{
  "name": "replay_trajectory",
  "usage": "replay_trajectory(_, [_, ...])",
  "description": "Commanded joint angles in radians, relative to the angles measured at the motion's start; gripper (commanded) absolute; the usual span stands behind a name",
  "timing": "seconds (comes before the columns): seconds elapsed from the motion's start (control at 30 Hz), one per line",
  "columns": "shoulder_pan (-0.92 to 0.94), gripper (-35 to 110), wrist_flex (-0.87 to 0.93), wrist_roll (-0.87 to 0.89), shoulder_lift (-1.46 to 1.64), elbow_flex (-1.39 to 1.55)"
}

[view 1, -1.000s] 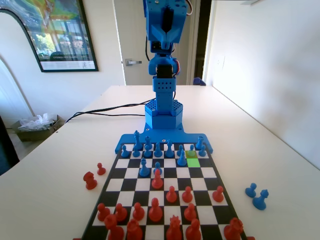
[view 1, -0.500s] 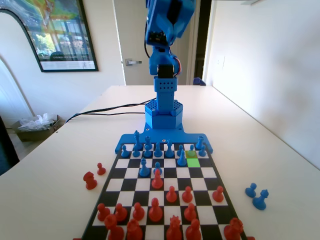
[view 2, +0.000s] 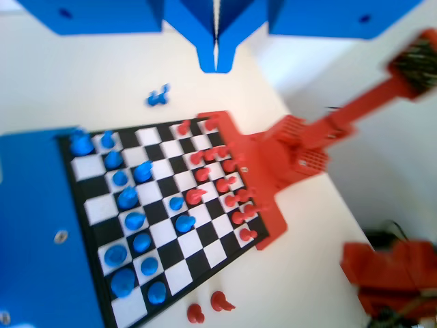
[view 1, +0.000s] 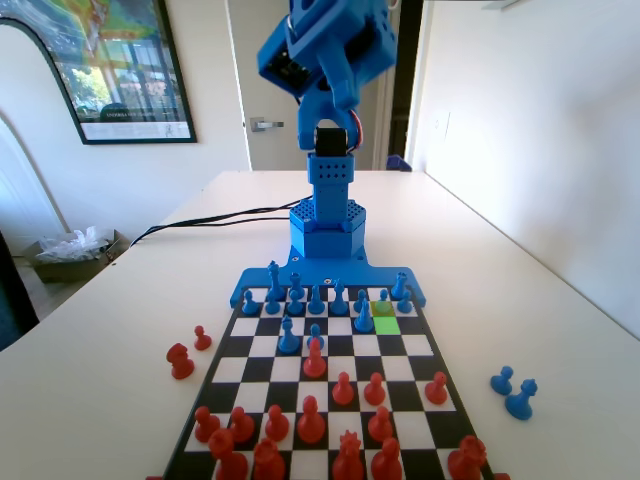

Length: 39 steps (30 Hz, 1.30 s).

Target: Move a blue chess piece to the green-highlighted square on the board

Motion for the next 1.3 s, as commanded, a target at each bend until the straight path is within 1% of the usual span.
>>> replay_trajectory(0.0, [-0.044, 2, 0.041, -0.137, -0.051, -0.057])
replay_trajectory(0.2, [-0.117, 1, 0.064, -0.158, -0.132, -0.077])
replay_trajectory(0.4, [-0.146, 1, 0.126, -0.178, -0.16, -0.081])
replay_trajectory(0.57, [-0.163, 1, 0.04, -0.153, -0.221, -0.017])
replay_trajectory(0.9, [-0.15, 1, -0.104, -0.158, -0.41, -0.014])
replay_trajectory(1.07, [-0.167, 3, -0.124, -0.127, -0.48, -0.031])
replay_trajectory(1.27, [-0.19, 5, -0.189, -0.132, -0.485, 0.087])
